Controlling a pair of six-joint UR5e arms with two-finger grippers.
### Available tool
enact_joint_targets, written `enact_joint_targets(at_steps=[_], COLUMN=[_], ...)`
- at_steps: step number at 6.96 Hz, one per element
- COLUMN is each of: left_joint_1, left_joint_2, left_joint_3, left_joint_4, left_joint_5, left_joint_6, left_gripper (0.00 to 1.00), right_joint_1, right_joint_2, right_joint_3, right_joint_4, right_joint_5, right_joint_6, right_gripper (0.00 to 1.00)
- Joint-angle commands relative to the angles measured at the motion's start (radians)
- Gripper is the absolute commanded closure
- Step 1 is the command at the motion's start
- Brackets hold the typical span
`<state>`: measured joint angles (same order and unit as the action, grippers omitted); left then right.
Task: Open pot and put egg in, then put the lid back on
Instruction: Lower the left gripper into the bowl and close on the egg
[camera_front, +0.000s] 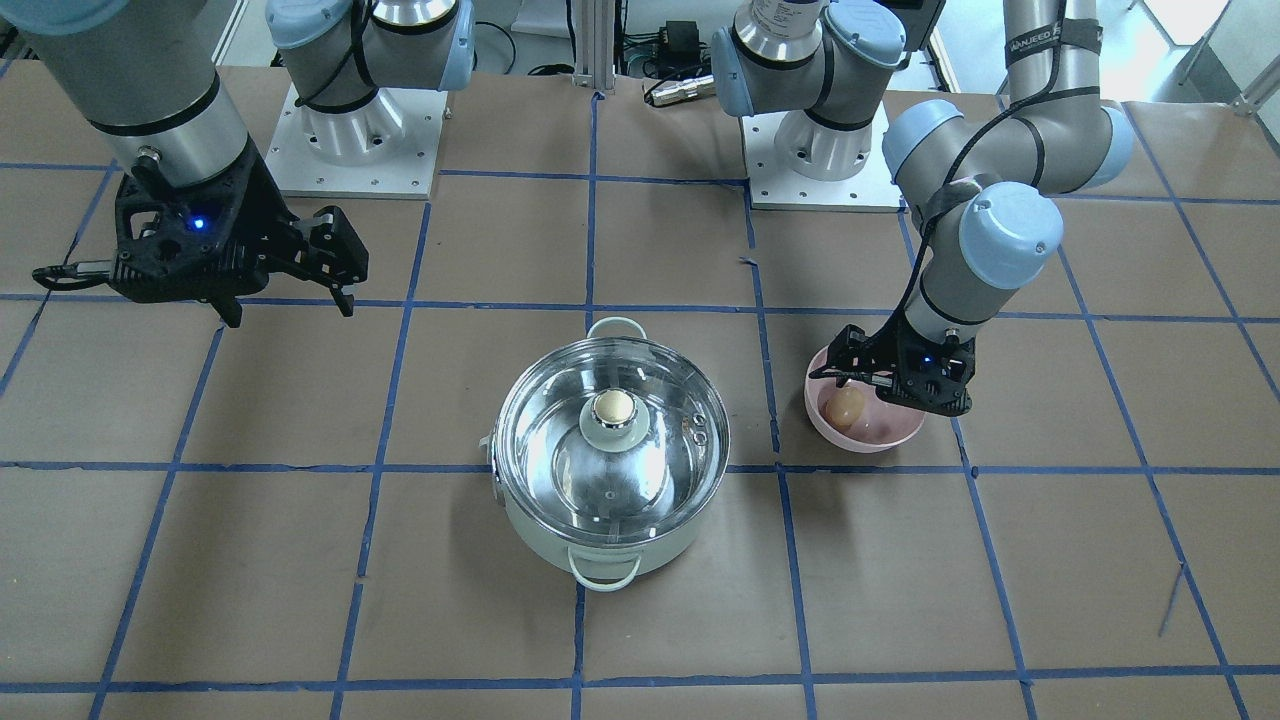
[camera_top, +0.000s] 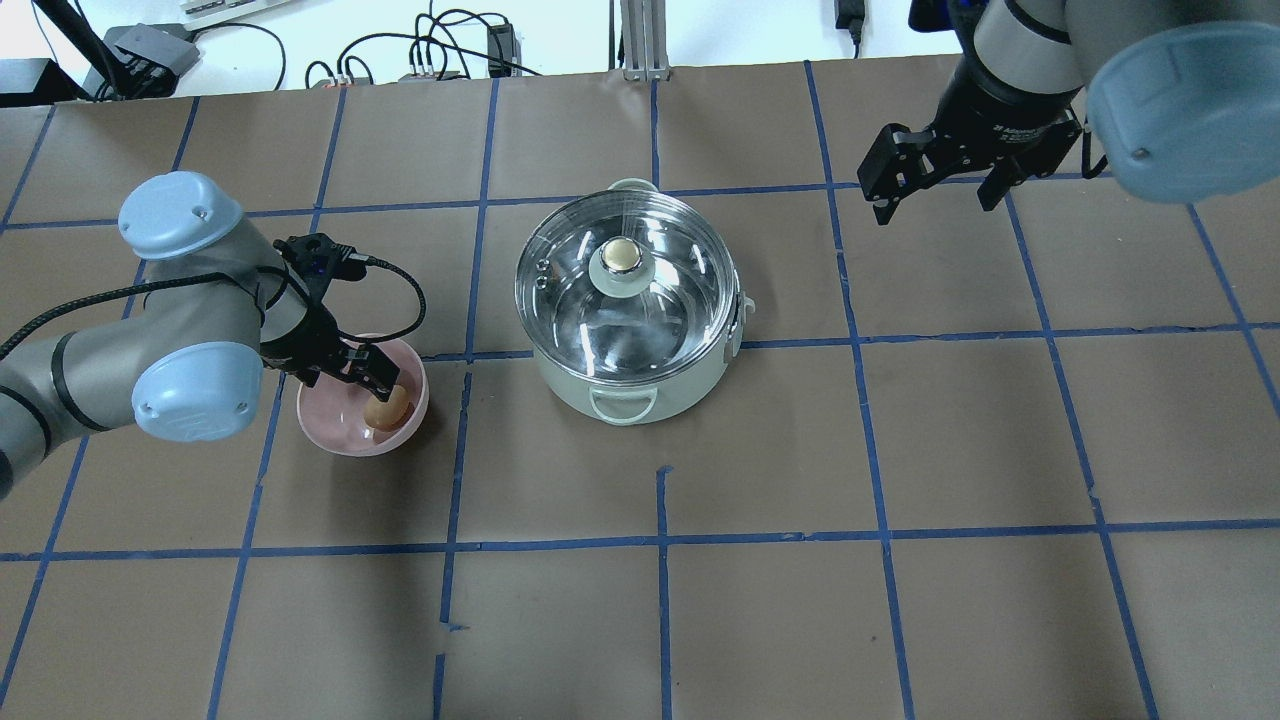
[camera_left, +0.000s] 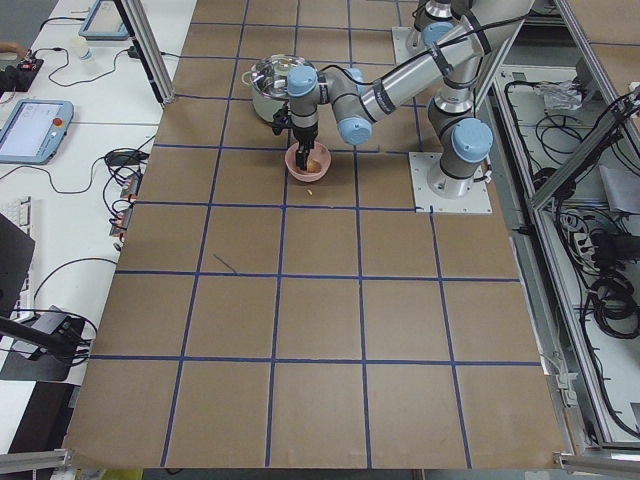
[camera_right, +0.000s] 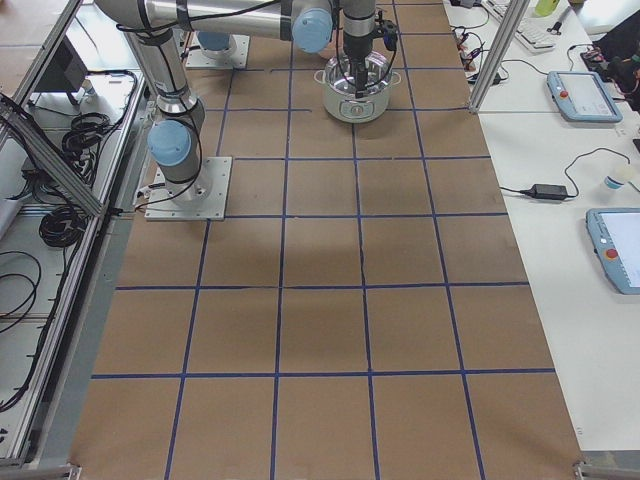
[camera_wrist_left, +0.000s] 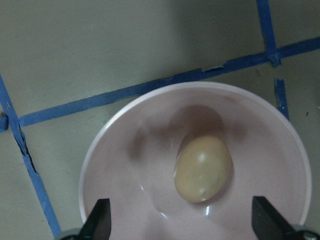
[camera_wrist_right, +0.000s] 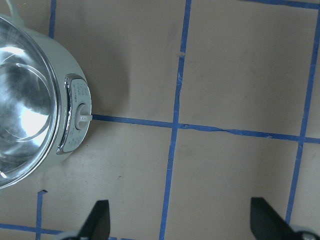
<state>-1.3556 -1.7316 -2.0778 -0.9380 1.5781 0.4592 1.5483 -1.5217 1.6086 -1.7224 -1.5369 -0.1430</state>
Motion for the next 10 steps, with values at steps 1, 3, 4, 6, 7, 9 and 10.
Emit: enact_joint_targets(at_steps=[1, 3, 4, 6, 7, 9, 10], left_joint_1=[0.000, 0.000, -0.008, -0.010, -0.010, -0.011, -0.013], left_joint_2=[-0.015, -0.046, -0.046, -0.048, -0.051, -0.058, -0.059], left_joint_3=[-0.002, -0.018, -0.042, -0.038, -0.045, -0.038, -0.036], left_joint_4=[0.052, 0.073, 0.076, 0.077, 0.108, 0.111, 0.111], left_joint_5=[-0.009, -0.004, -0.004, -0.006, -0.007, -0.010, -0.010], left_joint_6=[0.021, 0.136, 0.136, 0.139, 0.144, 0.150, 0.148], left_gripper=[0.02, 0.02, 0.02, 0.03, 0.05, 0.07, 0.08], right_joint_1=[-0.001, -0.001, -0.001, -0.001, -0.001, -0.001, -0.001], right_joint_2=[0.000, 0.000, 0.000, 0.000, 0.000, 0.000, 0.000], right_joint_3=[-0.001, 0.001, 0.001, 0.001, 0.001, 0.001, 0.001], right_joint_4=[0.000, 0.001, 0.001, 0.001, 0.001, 0.001, 0.001], right_joint_5=[0.000, 0.000, 0.000, 0.000, 0.000, 0.000, 0.000], right_joint_6=[-0.001, -0.003, -0.003, -0.003, -0.003, -0.003, -0.003], right_gripper=[0.00, 0.00, 0.00, 0.00, 0.00, 0.00, 0.00])
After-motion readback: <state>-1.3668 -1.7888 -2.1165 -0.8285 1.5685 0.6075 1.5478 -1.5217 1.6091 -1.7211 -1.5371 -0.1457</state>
